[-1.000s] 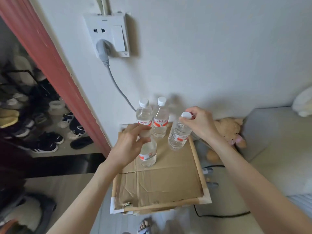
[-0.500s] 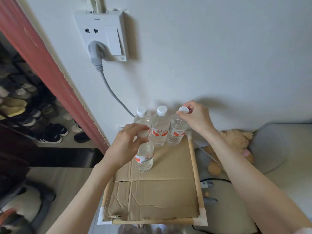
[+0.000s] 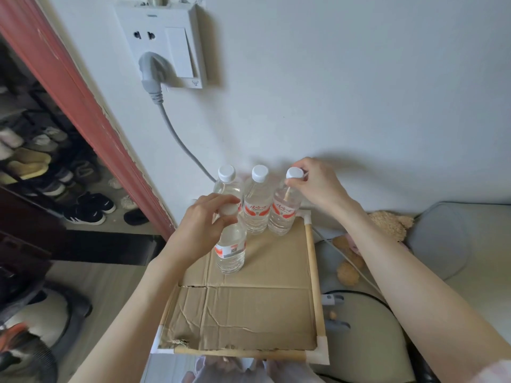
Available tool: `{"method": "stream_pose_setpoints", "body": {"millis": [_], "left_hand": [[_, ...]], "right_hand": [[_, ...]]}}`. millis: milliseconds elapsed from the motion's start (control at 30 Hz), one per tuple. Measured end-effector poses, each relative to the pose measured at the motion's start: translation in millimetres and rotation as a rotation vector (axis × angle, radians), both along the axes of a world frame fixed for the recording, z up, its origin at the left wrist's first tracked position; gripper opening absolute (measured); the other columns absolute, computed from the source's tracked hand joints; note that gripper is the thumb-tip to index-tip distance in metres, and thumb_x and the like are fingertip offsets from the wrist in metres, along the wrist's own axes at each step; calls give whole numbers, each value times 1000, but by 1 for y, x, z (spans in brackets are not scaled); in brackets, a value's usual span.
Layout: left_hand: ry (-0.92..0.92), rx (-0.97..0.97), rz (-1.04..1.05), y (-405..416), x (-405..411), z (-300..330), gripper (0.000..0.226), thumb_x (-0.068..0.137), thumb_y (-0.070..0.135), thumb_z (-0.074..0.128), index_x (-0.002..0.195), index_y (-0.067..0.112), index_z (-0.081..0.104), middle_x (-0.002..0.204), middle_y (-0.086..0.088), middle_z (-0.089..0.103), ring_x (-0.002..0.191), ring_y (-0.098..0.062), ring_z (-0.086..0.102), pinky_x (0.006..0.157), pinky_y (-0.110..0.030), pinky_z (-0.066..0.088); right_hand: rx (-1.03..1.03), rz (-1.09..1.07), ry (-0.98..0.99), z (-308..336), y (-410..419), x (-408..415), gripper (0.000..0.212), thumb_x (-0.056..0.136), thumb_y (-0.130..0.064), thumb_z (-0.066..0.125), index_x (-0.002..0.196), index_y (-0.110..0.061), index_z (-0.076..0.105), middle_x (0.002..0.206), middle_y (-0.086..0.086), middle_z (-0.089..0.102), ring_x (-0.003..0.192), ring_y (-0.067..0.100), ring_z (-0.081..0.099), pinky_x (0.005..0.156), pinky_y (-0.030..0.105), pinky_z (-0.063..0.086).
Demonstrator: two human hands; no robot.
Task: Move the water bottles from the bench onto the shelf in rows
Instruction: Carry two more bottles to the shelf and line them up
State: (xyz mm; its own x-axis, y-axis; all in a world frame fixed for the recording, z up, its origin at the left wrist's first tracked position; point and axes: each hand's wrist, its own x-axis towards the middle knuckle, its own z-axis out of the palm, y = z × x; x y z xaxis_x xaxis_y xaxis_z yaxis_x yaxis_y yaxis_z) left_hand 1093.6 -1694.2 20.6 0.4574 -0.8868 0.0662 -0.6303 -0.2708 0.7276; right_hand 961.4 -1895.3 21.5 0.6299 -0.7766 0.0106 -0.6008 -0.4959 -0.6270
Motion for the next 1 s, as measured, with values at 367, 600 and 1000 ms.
{"method": "stream_pose_setpoints", "body": {"millis": [367,600,1000], "left_hand": [[-4,-20,33,7,-4,2,29,82,11,62,109,19,61,91,8,56,90,-14,47,76,-2,31],[8,-35,39,9,-8,5,28,81,10,62,108,19,61,88,19,53,91,-14,49,78,-11,35],[3,-39,54,11,-9,3,29,81,11,63,109,21,61,87,23,51,90,-12,49,78,-8,33]], "right_hand": [[7,133,79,2,8,-4,40,87,-21,51,126,-18,48,130,4,51,115,23,49,89,28,37],[-259,-105,192,-1,6,3,54,81,-51,58,105,-3,51,103,15,62,98,33,56,69,33,39],[-162,-26,78,-2,5,-7,38,84,-34,61,112,-9,56,110,12,56,101,29,53,78,31,38]]}}
